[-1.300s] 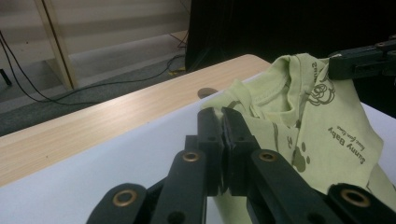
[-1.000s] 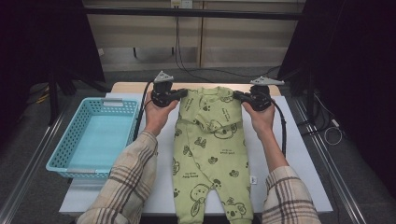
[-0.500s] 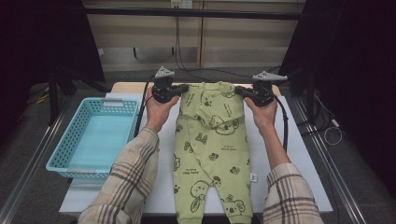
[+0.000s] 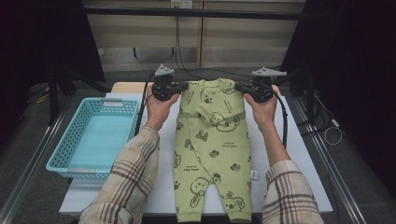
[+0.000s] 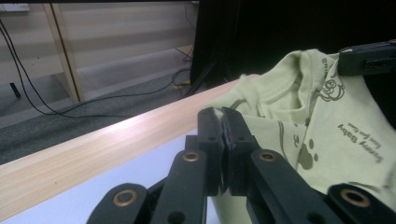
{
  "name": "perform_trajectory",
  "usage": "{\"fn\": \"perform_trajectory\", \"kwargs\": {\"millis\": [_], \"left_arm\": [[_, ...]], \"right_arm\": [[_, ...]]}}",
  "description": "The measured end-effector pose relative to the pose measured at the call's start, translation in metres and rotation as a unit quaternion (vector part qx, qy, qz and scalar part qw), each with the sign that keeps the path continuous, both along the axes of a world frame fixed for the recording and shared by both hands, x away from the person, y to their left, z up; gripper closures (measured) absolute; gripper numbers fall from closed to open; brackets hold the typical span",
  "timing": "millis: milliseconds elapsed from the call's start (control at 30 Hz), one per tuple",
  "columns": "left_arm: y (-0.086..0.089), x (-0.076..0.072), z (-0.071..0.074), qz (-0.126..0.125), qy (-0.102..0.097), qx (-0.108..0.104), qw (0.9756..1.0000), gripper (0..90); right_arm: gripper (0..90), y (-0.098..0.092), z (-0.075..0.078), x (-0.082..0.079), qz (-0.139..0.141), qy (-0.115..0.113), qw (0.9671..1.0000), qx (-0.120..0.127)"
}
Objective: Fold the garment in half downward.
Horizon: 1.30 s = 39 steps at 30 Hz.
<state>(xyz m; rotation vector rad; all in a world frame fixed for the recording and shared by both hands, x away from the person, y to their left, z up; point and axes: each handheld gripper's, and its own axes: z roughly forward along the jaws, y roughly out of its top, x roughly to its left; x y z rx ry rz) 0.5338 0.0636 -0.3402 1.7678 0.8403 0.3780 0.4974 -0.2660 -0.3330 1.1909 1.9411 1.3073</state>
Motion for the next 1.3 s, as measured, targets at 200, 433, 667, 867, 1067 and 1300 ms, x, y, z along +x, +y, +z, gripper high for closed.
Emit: {"fn": "perform_trajectory", "kwargs": {"millis": [200,433,667,867,1067,1300], "left_arm": [[0.002,0.001,-0.001,0.003,0.000,-0.004,1.0000,88.0],[0.001,0.002,0.005,0.001,-0.001,-0.010,1.0000,88.0],[0.001,0.003,0.010,0.006,-0.015,-0.011,0.9998,88.0],[0.002,0.003,0.013,0.009,-0.017,-0.013,0.9997,88.1],[0.006,0.000,0.004,0.005,-0.010,-0.016,0.9998,88.0],[0.006,-0.006,-0.015,0.001,0.004,-0.013,0.9999,88.0]], "right_arm": [[87.6,0.000,0.005,0.002,0.000,-0.007,1.0000,-0.002],[87.6,0.000,0.009,0.007,-0.009,-0.008,0.9999,-0.003],[87.6,0.000,0.015,0.012,-0.012,-0.011,0.9998,-0.013],[87.7,0.001,0.029,0.014,-0.010,-0.025,0.9996,-0.007],[87.6,0.002,0.019,0.010,-0.004,-0.016,0.9998,-0.007],[87.7,0.000,0.004,0.004,-0.001,-0.010,0.9999,-0.003]]}}
